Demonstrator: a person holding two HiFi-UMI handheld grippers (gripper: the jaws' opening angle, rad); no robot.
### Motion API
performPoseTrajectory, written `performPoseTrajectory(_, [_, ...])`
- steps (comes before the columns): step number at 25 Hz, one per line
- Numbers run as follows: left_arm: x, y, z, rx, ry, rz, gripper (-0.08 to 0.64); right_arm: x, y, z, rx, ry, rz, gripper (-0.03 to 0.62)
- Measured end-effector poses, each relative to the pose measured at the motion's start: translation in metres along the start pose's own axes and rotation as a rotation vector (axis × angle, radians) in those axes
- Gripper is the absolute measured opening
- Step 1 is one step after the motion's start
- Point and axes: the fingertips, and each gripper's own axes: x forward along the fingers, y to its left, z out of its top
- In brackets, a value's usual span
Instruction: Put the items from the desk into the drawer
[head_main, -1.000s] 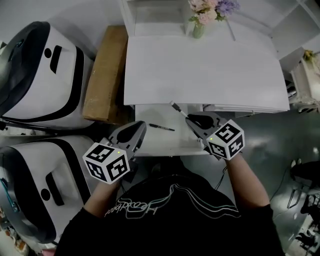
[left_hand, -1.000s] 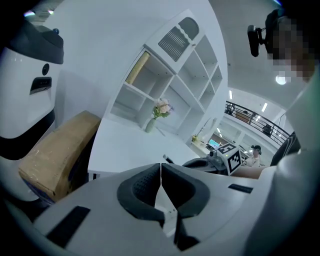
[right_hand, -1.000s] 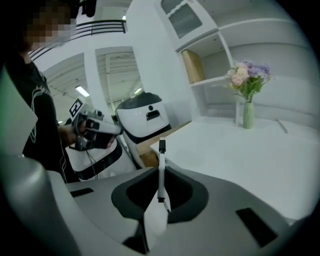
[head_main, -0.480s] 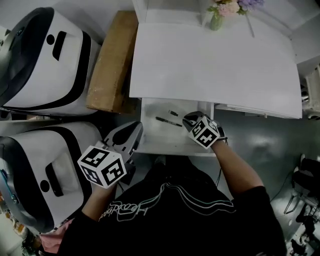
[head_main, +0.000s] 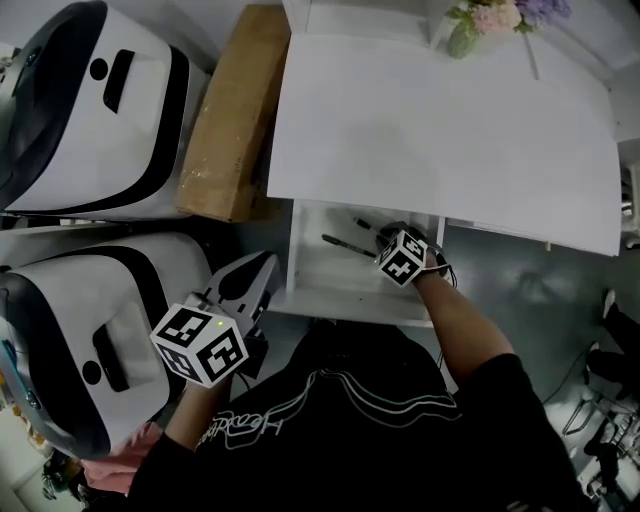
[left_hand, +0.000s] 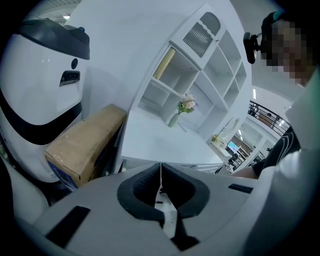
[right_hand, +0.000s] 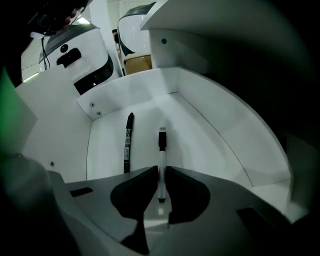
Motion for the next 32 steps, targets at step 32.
performPoseTrajectory(32, [-0.105, -0.152, 0.005, 0.271, -0.108, -0.427, 0.025, -0.41, 0.137, 0.091, 0.554, -1.012, -0.164, 0.057])
